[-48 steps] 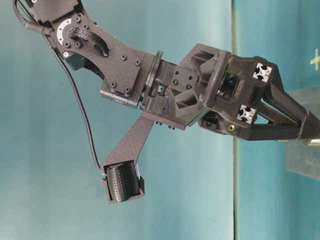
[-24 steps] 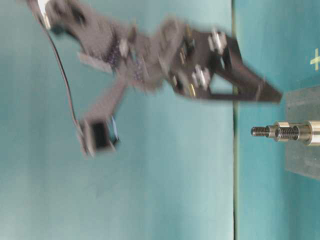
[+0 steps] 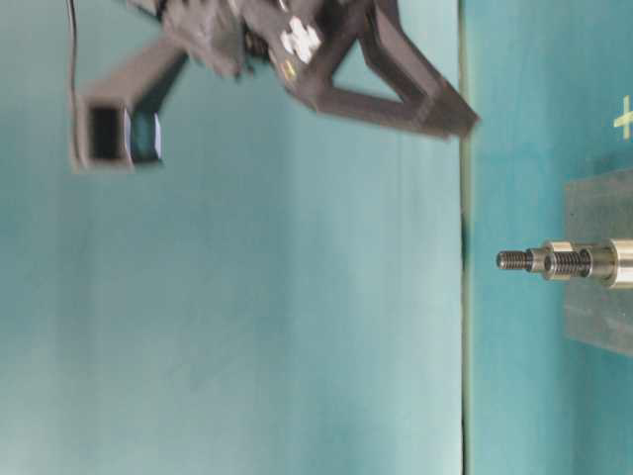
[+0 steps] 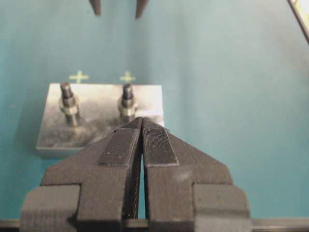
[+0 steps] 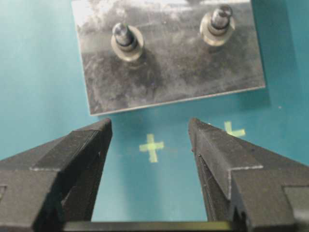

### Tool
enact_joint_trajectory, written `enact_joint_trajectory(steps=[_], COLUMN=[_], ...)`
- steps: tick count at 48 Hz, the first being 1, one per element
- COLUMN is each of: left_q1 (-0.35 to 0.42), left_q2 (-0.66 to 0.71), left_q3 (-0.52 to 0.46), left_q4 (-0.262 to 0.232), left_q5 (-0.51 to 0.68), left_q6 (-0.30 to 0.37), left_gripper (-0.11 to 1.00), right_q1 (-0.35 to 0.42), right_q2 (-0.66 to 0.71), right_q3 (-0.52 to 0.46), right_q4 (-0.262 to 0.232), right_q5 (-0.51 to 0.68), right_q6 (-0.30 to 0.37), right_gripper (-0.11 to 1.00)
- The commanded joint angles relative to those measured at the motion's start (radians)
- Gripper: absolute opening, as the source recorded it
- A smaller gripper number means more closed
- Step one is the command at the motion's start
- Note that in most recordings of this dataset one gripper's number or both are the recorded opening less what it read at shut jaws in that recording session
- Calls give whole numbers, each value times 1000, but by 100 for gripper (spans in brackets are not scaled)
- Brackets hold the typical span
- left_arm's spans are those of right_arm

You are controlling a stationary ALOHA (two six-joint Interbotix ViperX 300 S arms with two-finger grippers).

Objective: Insert the washer onto the shaft.

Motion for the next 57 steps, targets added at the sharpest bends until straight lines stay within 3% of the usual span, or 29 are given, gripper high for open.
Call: enact_joint_trajectory(steps=[1,37,57], left_q1=[-3,-2,-2], left_q2=[-2,-46,-46], left_q3=[-11,11,9], left_q4=[3,3,3], left_q5=[-9,32,49], left_q6=[3,0,-2], left_gripper=[0,0,0], right_q1=[0,0,0], right_q2=[-31,-23,-100], right_q3=[-2,0,49], right_q4=[-3,-3,-3], right_q5=[-12,-46,-52], right_q6=[11,8,8], right_gripper=[68,68,68])
